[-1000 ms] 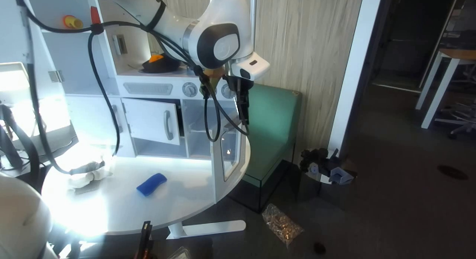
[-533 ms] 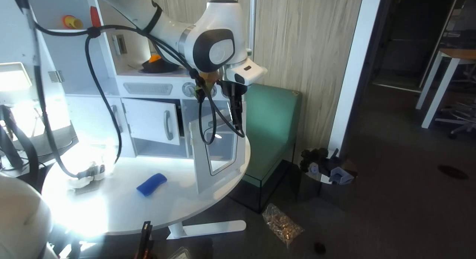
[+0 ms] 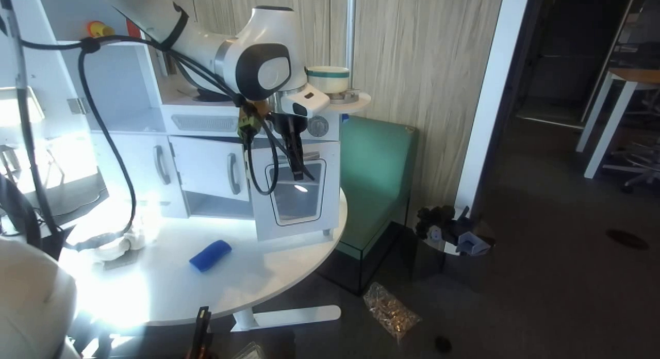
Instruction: Open the bottom right cabinet door, remove the black bowl from the cabinet, put it on the sink and then close the bottom right cabinet door
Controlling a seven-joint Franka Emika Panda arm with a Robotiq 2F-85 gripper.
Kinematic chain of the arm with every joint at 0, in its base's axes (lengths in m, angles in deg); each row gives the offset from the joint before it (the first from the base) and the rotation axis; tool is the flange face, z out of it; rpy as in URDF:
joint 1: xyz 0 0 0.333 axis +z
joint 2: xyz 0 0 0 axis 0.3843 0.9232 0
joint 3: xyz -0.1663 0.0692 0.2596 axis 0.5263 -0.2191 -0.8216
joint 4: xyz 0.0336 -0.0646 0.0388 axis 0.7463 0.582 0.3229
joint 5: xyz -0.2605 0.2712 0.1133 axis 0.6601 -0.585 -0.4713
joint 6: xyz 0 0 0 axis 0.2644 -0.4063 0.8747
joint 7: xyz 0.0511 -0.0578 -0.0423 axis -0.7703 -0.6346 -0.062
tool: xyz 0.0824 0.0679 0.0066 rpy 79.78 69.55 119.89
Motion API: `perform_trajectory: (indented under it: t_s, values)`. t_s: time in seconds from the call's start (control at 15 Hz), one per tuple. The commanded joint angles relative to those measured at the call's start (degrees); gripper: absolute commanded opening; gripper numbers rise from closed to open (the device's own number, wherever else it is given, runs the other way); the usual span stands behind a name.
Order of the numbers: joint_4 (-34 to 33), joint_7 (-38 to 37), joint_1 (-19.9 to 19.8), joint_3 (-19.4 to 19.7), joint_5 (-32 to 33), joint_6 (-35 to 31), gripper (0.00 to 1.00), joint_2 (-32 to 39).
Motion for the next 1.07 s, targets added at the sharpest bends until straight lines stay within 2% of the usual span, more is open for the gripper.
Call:
perform_trajectory:
  t_s: [0.0,0.27,0.47,0.73,1.0]
  values:
    - [2.52,3.24,1.31,-1.34,-2.36,-0.10,1.00,-3.87]
    - [4.31,5.12,2.32,-2.60,-3.91,-0.54,1.00,-6.34]
    - [7.23,8.20,3.33,-3.42,-5.91,-0.64,1.00,-11.69]
    - [9.79,10.99,4.23,-5.65,-7.86,2.70,1.00,-20.38]
    - [9.92,15.48,6.00,-8.30,-8.22,2.66,1.00,-26.05]
